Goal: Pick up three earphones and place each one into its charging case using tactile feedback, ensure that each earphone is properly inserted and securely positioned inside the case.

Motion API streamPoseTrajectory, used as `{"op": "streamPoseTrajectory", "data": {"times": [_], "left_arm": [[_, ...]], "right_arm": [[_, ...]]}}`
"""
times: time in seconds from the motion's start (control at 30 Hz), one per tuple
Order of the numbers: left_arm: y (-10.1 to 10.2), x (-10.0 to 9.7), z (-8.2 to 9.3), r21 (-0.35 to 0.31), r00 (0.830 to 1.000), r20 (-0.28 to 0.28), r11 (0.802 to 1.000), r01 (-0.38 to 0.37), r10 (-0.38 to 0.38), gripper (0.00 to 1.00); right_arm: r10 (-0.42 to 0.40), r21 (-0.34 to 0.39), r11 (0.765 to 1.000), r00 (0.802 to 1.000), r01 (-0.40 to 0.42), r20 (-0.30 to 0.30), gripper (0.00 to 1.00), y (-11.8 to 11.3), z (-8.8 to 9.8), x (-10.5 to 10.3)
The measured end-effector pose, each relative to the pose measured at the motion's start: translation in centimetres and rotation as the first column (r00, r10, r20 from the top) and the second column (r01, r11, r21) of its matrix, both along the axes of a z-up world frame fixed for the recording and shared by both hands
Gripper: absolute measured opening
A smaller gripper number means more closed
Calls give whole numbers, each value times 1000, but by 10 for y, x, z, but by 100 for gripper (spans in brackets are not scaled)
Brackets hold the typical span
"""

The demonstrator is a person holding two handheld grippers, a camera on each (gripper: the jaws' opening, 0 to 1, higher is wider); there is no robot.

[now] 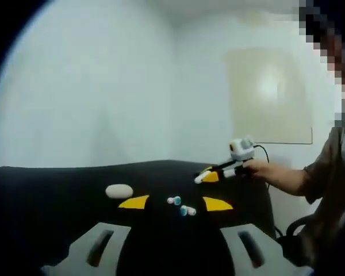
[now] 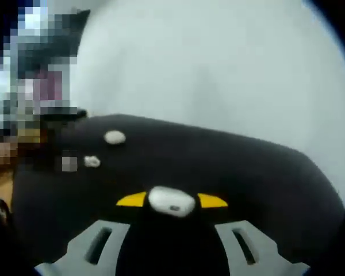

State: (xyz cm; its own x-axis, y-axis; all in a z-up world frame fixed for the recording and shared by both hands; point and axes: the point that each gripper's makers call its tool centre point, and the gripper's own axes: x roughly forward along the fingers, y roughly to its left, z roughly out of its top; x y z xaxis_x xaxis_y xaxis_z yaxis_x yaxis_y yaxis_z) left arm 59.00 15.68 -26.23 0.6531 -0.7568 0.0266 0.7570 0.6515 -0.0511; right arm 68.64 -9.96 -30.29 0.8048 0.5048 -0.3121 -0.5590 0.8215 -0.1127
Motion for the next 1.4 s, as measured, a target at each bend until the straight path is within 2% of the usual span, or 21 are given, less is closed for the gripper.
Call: {"op": "streamPoseTrajectory", "data": {"times": [0.17, 0.3, 0.33, 0.4, 0.47, 0.53, 0.6, 0.67, 0.8, 0.9, 0.97, 1.03, 1.07, 1.17, 1.23, 1.27, 1.33, 1.4], "left_arm": [[0, -1, -1, 5, 1000, 0, 1000, 6, -7, 32], [0, -2, -1, -4, 1000, -5, 1000, 12, -12, 32], [0, -2, -1, -3, 1000, -6, 1000, 16, -16, 32], [-1, -3, -2, -2, 1000, -9, 1000, 26, -26, 32], [-2, -4, -3, 4, 1000, -9, 1000, 28, -28, 32], [-2, -4, -2, 2, 1000, -4, 1000, 27, -27, 32], [-1, -4, 1, -19, 1000, -4, 1000, 22, -22, 32], [0, -1, 0, -23, 1000, -19, 1000, 4, -5, 32], [-8, 0, -12, 45, 999, -50, 999, 6, -3, 34], [-9, 1, -15, 72, 999, -49, 997, -5, 8, 36], [-8, 2, -14, 66, 999, -48, 998, -17, 20, 36], [-3, 8, -16, 83, 997, -47, 995, -56, 60, 35], [-3, 7, -16, 94, 997, -46, 994, -53, 57, 34], [-6, 4, -12, 72, 998, -44, 997, -39, 42, 33], [-7, 1, -11, 51, 998, -64, 999, -18, 21, 26], [-6, 2, -8, 27, 997, -74, 999, -20, 22, 27], [-5, 3, -8, 23, 997, -73, 999, -24, 25, 30], [-7, 2, -6, 17, 998, -66, 1000, -15, 16, 31]], "right_arm": [[-18, -20, 1000, 1000, 18, -3, 33, -9, -3, 6], [-6, -131, 991, 999, 0, -42, 33, -12, -21, 5], [5, -91, 996, 1000, -6, -14, 33, -10, -15, 6], [21, -58, 998, 999, -23, -37, 34, -9, -11, 2], [14, 39, 999, 1000, -15, 26, 35, -5, 11, 2], [23, 110, 994, 999, -28, 49, 35, 3, 27, 0], [77, 148, 985, 994, -87, 74, 35, 18, 40, -2], [120, 138, 982, 990, -129, 72, 35, 35, 43, -4], [184, 124, 974, 980, -192, 78, 40, 74, 47, 6], [251, 93, 962, 967, -255, 51, 46, 106, 42, 11], [270, 73, 959, 962, -273, 53, 48, 120, 40, 18], [293, 49, 954, 955, -295, 44, 50, 139, 37, 26], [309, 34, 950, 950, -311, 40, 53, 147, 35, 28], [355, 12, 935, 934, -356, 27, 58, 170, 30, 35], [373, 15, 928, 928, -373, 17, 58, 182, 27, 40], [380, 24, 925, 925, -380, 4, 58, 188, 24, 43], [390, 37, 921, 920, -388, -31, 55, 200, 18, 52], [390, 38, 921, 920, -389, -40, 53, 206, 14, 61]]}}
